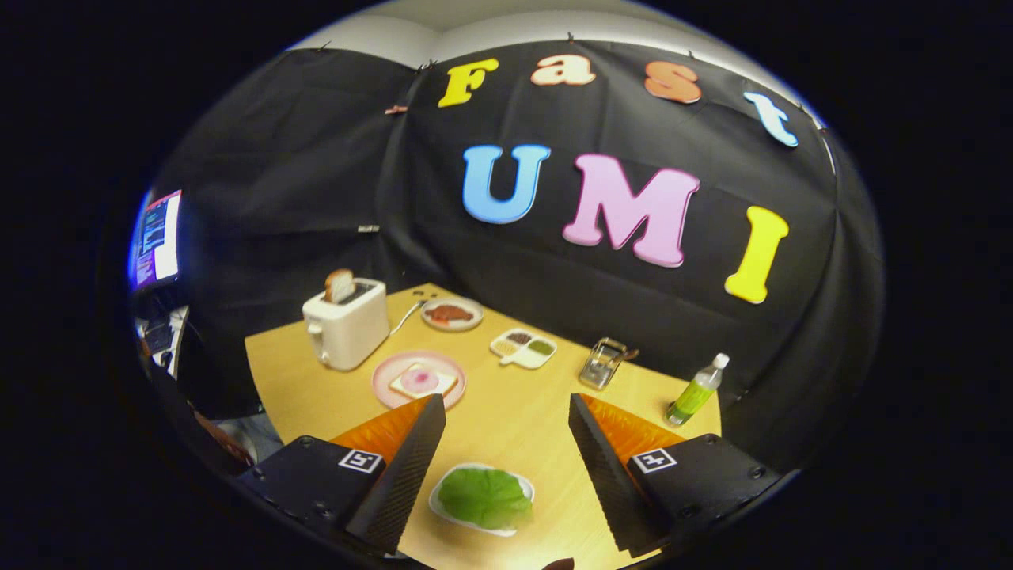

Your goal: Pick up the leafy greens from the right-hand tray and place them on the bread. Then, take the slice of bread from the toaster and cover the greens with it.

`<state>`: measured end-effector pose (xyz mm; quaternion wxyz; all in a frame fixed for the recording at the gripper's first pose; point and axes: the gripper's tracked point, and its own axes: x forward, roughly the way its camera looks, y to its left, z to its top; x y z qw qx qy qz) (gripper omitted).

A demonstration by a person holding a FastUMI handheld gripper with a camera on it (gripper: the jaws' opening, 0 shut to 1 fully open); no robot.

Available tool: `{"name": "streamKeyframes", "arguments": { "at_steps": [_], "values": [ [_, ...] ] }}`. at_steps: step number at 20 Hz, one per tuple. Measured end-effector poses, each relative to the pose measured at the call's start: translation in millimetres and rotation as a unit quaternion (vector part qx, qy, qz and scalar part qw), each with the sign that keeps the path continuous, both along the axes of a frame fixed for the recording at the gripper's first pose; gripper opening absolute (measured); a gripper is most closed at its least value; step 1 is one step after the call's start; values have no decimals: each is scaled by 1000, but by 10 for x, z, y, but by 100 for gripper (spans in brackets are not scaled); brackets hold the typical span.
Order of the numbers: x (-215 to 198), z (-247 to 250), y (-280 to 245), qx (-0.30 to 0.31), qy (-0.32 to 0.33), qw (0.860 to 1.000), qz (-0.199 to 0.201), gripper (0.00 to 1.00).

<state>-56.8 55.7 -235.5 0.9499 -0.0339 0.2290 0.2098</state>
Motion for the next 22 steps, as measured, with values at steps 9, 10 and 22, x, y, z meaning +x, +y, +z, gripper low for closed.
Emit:
{"name": "streamKeyframes", "arguments": {
  "at_steps": [9, 10, 22],
  "values": [
    [-281, -1635, 115, -76, 175, 978, 82, 95],
    [-283, -1739, 142, -78, 190, 975, 86, 93],
    [-381, -2404, 223, -98, 292, 942, 130, 71]
  ]
}}
